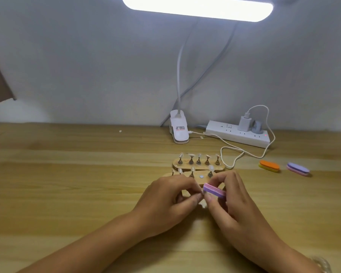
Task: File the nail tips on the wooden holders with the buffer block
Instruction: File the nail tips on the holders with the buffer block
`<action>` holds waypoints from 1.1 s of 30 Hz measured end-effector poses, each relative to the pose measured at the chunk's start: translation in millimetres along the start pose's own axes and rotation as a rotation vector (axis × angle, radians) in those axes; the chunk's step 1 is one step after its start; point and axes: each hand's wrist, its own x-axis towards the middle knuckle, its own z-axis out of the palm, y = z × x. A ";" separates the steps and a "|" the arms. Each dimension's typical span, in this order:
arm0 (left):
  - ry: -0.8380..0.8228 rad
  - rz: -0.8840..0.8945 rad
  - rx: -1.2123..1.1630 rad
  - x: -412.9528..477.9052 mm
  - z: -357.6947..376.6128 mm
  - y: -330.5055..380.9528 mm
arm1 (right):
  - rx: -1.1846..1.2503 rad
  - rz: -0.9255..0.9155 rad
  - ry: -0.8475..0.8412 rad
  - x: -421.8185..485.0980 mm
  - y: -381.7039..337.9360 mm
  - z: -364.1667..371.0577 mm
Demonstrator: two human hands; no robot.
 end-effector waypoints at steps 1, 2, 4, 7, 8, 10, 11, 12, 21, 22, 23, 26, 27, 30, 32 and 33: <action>0.012 -0.009 0.010 -0.1 -0.5 -0.2 | -0.004 -0.022 -0.011 -0.6 -0.7 0.0; 0.026 -0.022 0.007 -0.2 -1.0 -0.4 | -0.001 -0.037 -0.016 -1.4 -0.7 -0.1; 0.054 -0.055 -0.027 0.4 -2.1 -1.1 | -0.005 -0.065 0.003 -2.3 0.4 -1.3; 0.073 -0.085 -0.075 1.5 -3.7 -2.3 | -0.012 -0.094 0.037 -1.7 0.5 -2.6; 0.070 -0.090 -0.082 1.8 -4.1 -2.8 | -0.015 -0.097 0.040 -1.7 0.8 -2.5; 0.057 -0.099 -0.097 1.8 -5.1 -3.8 | -0.031 -0.098 0.035 -1.8 1.6 -1.4; 0.049 -0.102 -0.103 1.8 -5.8 -4.3 | -0.037 -0.091 0.032 -1.8 1.9 -1.1; 0.037 -0.099 -0.101 1.8 -6.4 -4.8 | -0.036 -0.082 0.030 -1.8 2.2 -0.9; -0.092 -0.087 -0.071 -0.6 -5.0 -6.1 | -0.020 -0.062 0.059 -1.2 -0.4 -3.3; -0.099 -0.096 -0.075 -0.2 -5.4 -6.3 | -0.022 -0.067 0.040 -1.7 -2.0 -3.1; -0.109 -0.100 -0.075 0.3 -5.8 -5.9 | -0.023 -0.053 0.044 -1.1 -1.8 -3.3; -0.139 -0.091 -0.070 1.2 -6.0 -4.7 | 0.007 0.047 0.135 4.0 4.5 -5.5; -0.141 -0.092 -0.069 0.9 -6.0 -4.7 | -0.013 0.046 0.140 4.1 4.4 -5.3; -0.138 -0.110 -0.081 1.0 -6.6 -5.1 | -0.107 -0.068 0.095 -0.4 -4.5 -3.5; -0.142 -0.108 -0.072 1.6 -6.9 -4.1 | -0.067 -0.032 0.091 0.8 -5.1 -5.0; -0.143 -0.101 -0.067 2.1 -7.1 -3.4 | -0.036 0.012 0.110 2.4 -2.8 -6.1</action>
